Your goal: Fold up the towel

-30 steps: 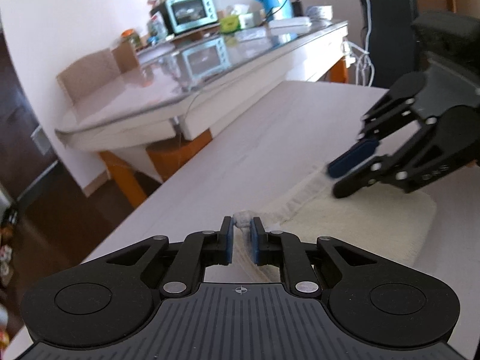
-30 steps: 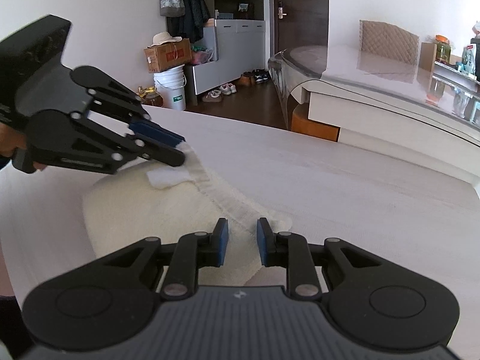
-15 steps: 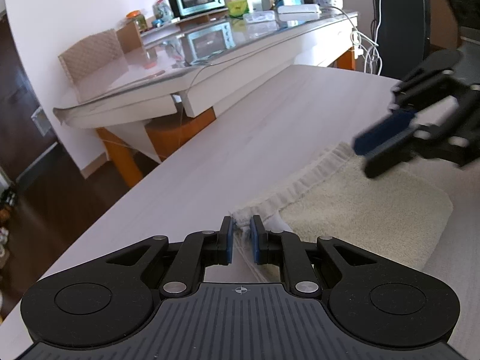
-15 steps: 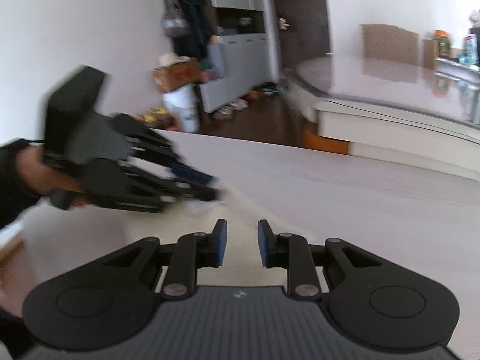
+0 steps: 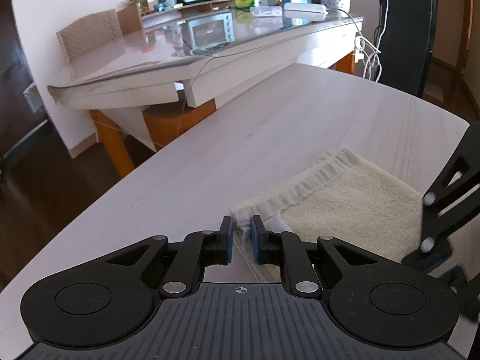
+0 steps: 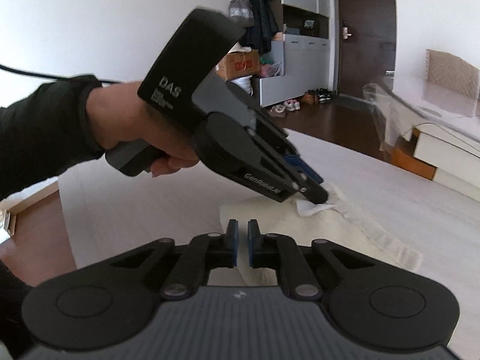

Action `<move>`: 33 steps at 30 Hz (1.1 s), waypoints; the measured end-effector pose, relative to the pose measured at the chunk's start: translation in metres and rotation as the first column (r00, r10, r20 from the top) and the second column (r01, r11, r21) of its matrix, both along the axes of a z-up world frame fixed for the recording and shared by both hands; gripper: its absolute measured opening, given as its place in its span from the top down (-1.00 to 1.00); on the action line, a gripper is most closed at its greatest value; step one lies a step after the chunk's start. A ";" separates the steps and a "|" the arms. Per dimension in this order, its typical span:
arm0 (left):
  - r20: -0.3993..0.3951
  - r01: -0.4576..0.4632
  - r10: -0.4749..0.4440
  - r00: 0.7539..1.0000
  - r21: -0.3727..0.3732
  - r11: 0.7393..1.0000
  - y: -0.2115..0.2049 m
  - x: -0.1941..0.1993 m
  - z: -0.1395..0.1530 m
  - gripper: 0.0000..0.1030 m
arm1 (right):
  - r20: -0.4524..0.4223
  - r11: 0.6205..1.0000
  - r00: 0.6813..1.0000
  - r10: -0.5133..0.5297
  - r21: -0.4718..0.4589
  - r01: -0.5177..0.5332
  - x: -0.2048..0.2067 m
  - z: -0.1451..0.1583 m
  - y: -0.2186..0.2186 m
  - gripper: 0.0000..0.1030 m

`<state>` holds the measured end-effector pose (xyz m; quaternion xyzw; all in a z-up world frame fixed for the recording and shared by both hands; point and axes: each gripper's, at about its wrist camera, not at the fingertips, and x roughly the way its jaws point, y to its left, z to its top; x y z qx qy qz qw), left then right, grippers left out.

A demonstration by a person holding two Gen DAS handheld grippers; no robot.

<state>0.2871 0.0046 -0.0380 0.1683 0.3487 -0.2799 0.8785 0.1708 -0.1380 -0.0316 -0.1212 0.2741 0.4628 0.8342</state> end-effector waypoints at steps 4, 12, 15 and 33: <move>0.002 -0.003 0.003 1.000 -0.005 1.000 0.001 0.000 0.000 0.72 | -0.022 0.999 1.000 0.019 -0.027 -0.020 0.001 -0.010 0.005 0.85; 0.030 -0.030 0.032 0.999 -0.059 0.998 0.019 -0.018 0.012 0.12 | -0.042 1.000 0.999 0.009 -0.015 -0.010 0.000 -0.009 -0.001 0.84; 0.047 -0.010 0.013 0.999 -0.062 0.998 0.030 -0.038 0.018 0.15 | -0.043 1.000 0.999 -0.014 -0.019 0.014 -0.006 -0.008 -0.012 0.84; 0.042 -0.024 0.027 0.999 -0.060 0.998 0.020 -0.108 0.004 0.30 | -0.051 0.984 0.983 -0.177 -0.031 0.176 -0.028 0.000 -0.078 0.84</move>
